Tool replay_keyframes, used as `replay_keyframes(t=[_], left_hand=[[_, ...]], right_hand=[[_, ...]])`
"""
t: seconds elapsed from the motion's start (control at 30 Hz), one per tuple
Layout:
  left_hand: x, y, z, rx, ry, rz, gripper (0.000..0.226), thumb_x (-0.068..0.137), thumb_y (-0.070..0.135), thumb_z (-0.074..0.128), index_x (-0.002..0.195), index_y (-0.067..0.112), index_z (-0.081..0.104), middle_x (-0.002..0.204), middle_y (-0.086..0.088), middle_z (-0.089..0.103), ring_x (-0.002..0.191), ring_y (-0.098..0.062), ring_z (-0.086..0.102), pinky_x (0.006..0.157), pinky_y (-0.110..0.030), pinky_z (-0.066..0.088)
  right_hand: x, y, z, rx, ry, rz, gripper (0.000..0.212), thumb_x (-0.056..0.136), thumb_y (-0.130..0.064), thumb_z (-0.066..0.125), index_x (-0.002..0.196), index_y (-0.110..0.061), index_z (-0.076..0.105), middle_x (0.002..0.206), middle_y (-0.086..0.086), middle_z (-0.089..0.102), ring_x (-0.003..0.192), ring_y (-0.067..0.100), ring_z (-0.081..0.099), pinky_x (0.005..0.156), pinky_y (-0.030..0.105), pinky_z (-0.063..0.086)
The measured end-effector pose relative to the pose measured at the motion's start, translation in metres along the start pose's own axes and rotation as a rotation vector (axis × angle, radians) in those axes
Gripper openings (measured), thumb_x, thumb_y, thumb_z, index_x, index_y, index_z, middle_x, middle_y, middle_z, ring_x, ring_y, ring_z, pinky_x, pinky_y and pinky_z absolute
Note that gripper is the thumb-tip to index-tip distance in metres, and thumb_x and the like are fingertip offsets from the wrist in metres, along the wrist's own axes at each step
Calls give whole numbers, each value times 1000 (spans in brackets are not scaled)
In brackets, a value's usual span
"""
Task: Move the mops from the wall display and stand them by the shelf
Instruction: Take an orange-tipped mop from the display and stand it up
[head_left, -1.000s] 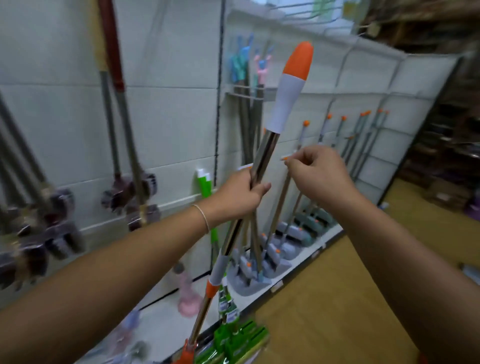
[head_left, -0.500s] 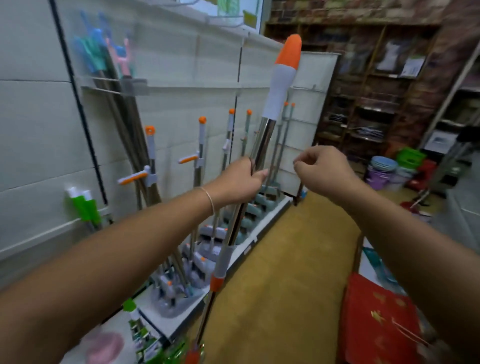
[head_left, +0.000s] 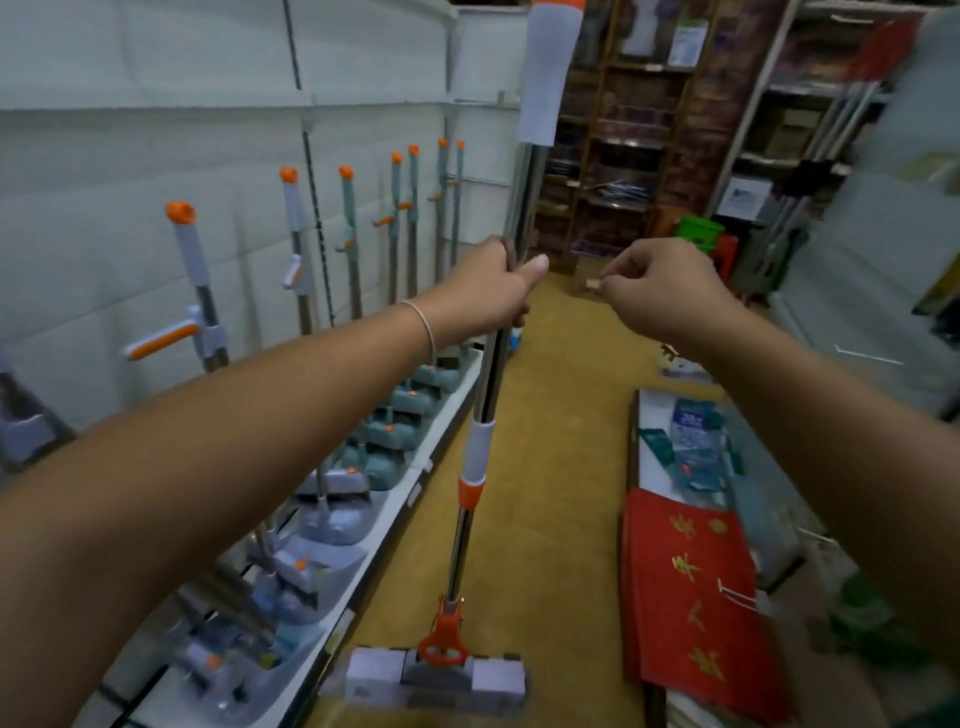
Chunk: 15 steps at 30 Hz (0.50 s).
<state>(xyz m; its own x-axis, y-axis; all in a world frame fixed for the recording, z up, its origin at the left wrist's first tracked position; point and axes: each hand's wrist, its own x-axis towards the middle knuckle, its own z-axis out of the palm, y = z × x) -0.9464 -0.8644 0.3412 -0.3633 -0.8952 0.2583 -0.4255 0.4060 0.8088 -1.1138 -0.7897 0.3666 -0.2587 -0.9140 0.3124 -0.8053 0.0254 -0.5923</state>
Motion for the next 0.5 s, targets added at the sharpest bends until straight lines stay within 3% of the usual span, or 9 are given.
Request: replay_keyframes(t=[0.1,0.17,0.3,0.4,0.5], left_hand=[[59,-13,9,-59,-35,27,38,98,39,47,103,2,49,97,-21,69,71,-20,68,50,-16,50],[98,-19,15,-89,-50,44,31,98,38,48,96,7,45,98,-22,67,66,-15,63,40,-8,40],[166,-19,29,-212,-40,90,31,97,37,50,80,16,35,85,-17,62,62,-17,60,53,-23,50],[207,-16,46,-267,-43,135,33,96,35,52,75,18,34,77,-16,61,62,-20,60,61,-36,53],[248,-17,66,-267,-70,154,31,97,33,52,76,17,35,78,-14,60,67,-21,61,60,-29,52]], right_hand=[[46,14,3,-35,-1,48,19,93,-15,50,84,-17,66,69,4,61,50,20,46,46,27,40],[78,20,0,-59,37,91,20,91,-14,50,81,-14,67,67,4,61,52,21,48,50,29,43],[133,41,-3,-67,148,163,20,89,-14,52,75,-17,67,67,0,61,63,24,58,60,30,48],[170,65,2,-66,203,212,18,89,-18,54,85,-14,71,78,6,67,73,27,64,64,32,53],[208,91,9,-70,223,238,21,90,-16,52,88,-9,71,82,12,70,77,31,66,65,36,54]])
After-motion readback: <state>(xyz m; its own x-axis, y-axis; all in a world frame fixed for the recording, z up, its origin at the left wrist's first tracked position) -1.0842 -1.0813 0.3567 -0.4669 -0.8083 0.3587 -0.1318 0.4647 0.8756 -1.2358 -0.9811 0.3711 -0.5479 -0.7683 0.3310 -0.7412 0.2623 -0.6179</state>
